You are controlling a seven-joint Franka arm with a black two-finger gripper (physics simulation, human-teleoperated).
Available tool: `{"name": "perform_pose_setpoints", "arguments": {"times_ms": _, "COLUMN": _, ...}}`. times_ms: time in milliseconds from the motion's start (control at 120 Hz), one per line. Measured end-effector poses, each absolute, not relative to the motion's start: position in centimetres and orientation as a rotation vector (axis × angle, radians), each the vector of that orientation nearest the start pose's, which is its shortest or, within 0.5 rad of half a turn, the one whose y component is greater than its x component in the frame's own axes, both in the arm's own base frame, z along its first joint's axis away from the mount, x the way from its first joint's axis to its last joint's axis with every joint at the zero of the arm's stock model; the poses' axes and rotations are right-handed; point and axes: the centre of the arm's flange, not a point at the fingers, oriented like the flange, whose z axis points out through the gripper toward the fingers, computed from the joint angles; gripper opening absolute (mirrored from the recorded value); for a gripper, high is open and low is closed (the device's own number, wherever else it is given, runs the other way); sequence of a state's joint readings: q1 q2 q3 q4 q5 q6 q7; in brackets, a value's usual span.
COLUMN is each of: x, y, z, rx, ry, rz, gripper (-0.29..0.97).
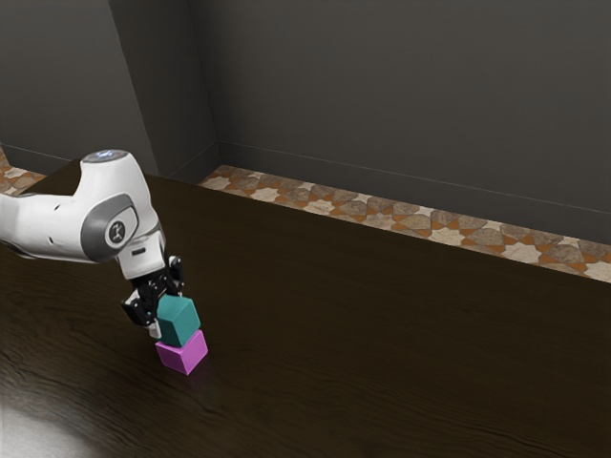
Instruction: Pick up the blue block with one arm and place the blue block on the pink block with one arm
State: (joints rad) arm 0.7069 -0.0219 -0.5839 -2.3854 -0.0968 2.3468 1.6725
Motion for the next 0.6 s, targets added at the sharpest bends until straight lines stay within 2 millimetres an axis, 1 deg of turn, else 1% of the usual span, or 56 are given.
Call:
{"name": "perform_pose_setpoints", "arguments": {"times_ms": 217, "x": 48.53, "y": 5.65, "z": 32.27, "rx": -2.357, "ry": 2.159, "rz": -0.045, "gripper": 0.37}}
{"name": "perform_pose_setpoints", "arguments": {"times_ms": 433, "x": 48.45, "y": 5.68, "z": 32.21, "rx": -2.362, "ry": 2.16, "rz": -0.038, "gripper": 0.54}}
{"name": "perform_pose_setpoints", "arguments": {"times_ms": 600, "x": 48.44, "y": 5.85, "z": 32.39, "rx": -2.363, "ry": 2.154, "rz": -0.038, "gripper": 0.62}}
